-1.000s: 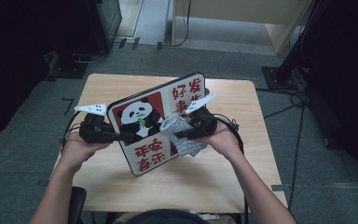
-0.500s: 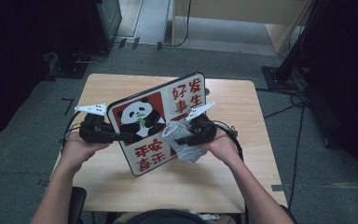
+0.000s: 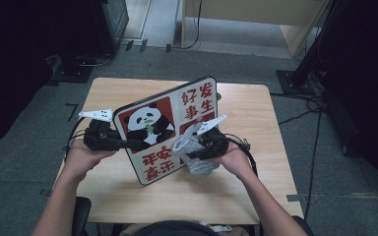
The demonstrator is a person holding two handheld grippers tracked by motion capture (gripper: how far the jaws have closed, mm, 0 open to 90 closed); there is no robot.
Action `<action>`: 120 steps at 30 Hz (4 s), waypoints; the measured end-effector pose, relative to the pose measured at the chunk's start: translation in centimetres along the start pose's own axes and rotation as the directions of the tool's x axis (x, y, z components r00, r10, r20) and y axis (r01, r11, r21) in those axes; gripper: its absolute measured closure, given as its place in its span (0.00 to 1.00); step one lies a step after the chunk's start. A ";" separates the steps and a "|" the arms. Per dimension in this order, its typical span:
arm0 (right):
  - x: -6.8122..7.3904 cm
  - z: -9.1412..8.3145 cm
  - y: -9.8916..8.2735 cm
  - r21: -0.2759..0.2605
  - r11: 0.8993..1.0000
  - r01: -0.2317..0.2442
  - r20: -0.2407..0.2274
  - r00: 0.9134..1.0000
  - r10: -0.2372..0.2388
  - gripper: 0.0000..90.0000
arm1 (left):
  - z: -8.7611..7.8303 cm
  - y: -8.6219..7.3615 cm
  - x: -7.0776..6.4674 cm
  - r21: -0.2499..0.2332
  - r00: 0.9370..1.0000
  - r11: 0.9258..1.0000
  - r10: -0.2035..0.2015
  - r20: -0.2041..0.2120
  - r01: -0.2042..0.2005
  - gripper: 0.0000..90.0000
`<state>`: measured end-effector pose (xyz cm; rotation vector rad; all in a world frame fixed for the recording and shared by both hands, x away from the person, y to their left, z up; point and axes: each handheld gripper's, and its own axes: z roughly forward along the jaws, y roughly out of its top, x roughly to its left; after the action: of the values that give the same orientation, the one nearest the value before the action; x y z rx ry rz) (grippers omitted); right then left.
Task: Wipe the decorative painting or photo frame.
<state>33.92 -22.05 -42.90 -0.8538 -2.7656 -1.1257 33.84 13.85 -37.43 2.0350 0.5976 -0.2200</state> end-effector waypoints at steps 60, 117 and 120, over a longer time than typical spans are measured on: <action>1.0 -4.4 3.2 -0.010 1.000 -0.016 -0.013 1.000 0.016 0.74 | 0.0 0.0 0.0 0.001 0.998 0.998 -0.059 0.010 0.059 0.83; 3.5 -9.3 16.5 -0.038 0.992 0.122 0.029 0.992 -0.120 0.74 | 0.0 -0.1 0.2 -0.002 0.999 0.999 -0.035 0.019 0.035 0.84; 3.5 -9.0 16.2 -0.035 0.992 0.119 0.025 0.993 -0.118 0.74 | 0.0 -0.1 0.1 -0.001 0.999 1.000 -0.031 0.016 0.031 0.84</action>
<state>37.64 -16.82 -25.12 -0.7188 -2.8570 -1.1944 33.91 13.97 -37.57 2.0223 0.6202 -0.2539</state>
